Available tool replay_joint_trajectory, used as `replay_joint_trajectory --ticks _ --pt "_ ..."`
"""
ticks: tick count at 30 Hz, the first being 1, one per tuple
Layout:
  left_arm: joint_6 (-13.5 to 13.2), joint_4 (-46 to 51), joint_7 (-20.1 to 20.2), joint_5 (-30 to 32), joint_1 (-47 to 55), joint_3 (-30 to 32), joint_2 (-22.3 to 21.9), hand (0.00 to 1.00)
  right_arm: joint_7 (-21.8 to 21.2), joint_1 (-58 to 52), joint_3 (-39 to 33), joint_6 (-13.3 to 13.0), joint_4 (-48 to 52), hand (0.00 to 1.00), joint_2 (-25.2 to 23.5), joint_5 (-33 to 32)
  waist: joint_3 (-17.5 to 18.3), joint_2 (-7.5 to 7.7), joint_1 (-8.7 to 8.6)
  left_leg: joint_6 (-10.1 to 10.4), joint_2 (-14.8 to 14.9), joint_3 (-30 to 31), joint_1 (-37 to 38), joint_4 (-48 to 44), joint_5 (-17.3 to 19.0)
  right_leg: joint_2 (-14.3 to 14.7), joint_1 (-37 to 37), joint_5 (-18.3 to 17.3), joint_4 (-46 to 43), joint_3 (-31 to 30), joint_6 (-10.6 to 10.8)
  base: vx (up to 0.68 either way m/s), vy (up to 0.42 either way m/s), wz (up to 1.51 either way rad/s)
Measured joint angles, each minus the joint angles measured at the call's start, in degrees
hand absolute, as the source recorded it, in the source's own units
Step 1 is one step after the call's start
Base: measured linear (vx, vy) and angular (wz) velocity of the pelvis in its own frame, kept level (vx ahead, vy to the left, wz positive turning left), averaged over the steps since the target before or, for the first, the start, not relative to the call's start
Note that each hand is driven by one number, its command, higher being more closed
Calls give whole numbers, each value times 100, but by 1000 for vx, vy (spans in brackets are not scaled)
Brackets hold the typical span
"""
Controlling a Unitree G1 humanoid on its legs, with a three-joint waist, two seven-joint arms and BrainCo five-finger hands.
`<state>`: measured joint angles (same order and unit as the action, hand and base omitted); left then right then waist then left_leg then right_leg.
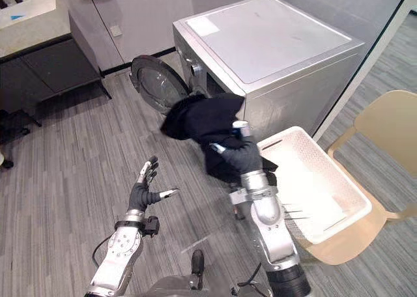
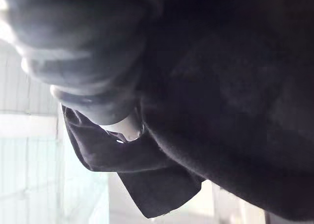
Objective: Pick up the laundry basket with both hands and put the clothes into the washing machine.
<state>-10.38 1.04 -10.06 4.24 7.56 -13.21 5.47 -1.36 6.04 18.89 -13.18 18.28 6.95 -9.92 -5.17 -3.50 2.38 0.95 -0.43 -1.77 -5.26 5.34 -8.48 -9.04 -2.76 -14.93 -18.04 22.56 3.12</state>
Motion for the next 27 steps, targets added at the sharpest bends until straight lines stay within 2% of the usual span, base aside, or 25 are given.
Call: replay_joint_trajectory --ticks 4,8,9,15,16,23,25,27 --pt "-7 -4 -11 176 -441 -439 35 0 -265 389 846 -20 -430 100 -231 -515 87 35 9 0 41 -2 103 6 0 80 123 72 115 -48 -34 -28 -20 -4" --pt "-13 -209 -197 318 -862 -734 26 0 -441 391 1677 -6 -790 100 -431 -1224 161 42 -4 34 104 8 134 17 -26 131 161 130 202 -61 -56 -42 -29 -3" --pt "-12 -292 -277 319 -945 -752 26 100 -478 391 1733 2 -855 100 -435 -1376 162 43 -3 45 131 7 133 21 -34 170 161 159 234 -68 -81 -56 -31 -5" --pt "58 -648 -692 643 -1323 -869 58 100 -480 389 1841 2 -910 100 -433 -2008 226 79 -10 100 222 23 111 31 -89 279 156 217 309 -68 -136 -39 -37 -2" --pt "58 -652 -732 693 -1350 -867 60 100 -480 388 1854 1 -910 0 -431 -2054 232 88 -15 105 234 26 103 30 -93 286 154 220 318 -68 -141 -19 -42 0" --pt "112 -676 -805 763 -1090 -630 110 100 -670 -105 1852 -6 -1054 0 -241 -2037 248 112 -58 118 248 24 97 24 -101 337 148 222 338 -82 -147 -3 -20 -1" --pt "114 -677 -752 763 -899 -461 78 100 -693 -367 1663 2 -1079 0 -153 -1778 248 112 -64 118 247 25 94 24 -101 342 148 222 343 -83 -147 0 0 0" --pt "113 -677 -723 755 -626 -172 31 100 -643 -664 1167 3 -1089 0 -80 -1323 248 112 -63 118 248 25 92 24 -101 349 149 221 347 -86 -147 0 0 0"
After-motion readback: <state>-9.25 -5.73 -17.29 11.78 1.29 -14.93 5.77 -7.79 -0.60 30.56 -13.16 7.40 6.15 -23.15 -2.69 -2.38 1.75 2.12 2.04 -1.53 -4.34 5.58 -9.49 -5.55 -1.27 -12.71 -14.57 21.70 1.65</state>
